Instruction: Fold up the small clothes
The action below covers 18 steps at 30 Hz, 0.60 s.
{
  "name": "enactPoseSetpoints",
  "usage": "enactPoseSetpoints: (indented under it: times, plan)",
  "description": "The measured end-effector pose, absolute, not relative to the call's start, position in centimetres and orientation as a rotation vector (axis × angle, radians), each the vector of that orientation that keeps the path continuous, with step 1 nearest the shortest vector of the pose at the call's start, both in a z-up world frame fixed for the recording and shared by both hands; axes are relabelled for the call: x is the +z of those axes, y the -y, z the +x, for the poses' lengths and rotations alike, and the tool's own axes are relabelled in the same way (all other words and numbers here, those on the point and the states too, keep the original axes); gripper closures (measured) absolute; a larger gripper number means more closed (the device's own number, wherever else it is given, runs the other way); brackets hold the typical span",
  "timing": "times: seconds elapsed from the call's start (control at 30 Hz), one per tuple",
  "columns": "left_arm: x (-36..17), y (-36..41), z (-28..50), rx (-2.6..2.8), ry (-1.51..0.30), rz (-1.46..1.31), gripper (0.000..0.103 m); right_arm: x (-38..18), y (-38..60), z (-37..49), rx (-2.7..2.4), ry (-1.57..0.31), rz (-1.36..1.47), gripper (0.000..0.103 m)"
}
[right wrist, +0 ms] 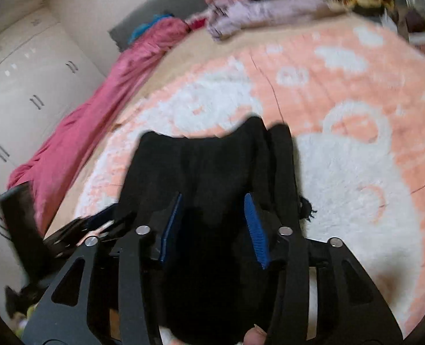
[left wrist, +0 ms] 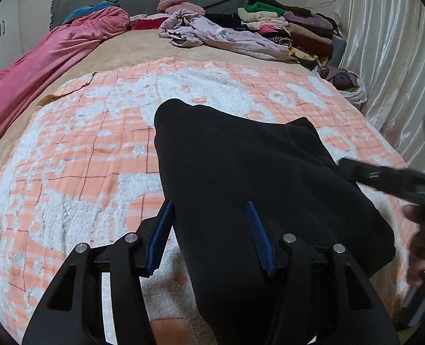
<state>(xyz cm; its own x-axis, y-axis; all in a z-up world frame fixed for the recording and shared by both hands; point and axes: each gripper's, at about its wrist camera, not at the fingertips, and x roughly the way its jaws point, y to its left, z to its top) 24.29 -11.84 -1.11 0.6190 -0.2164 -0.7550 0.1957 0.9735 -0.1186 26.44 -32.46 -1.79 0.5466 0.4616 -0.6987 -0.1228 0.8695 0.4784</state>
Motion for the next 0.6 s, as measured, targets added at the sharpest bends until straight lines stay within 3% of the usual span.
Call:
enactPoseSetpoints:
  times: [0.1,0.13,0.17,0.37,0.6]
  plan:
    - [-1.2,11.8,24.1,-0.241,-0.862,-0.019,0.053,-2.9,32.3,26.7,0.391,-0.939,0.419,0.062]
    - [-1.3,11.9,24.1,-0.239,-0.86,-0.018,0.052,-2.8,32.2,26.6,0.423,-0.927,0.42,0.067]
    - [-1.3,11.9,24.1,-0.237,-0.857,-0.02,0.052,-2.7,32.2,26.6,0.452,-0.919,0.424,0.079]
    - [-1.2,12.0,23.9,-0.232,-0.855,-0.031,0.053,-1.9,31.6,26.2,0.474,-0.869,0.372,0.094]
    - [-0.4,12.0,23.5,-0.266,-0.852,-0.065,0.05,1.1,31.7,24.9,0.4,-0.768,0.175,0.1]
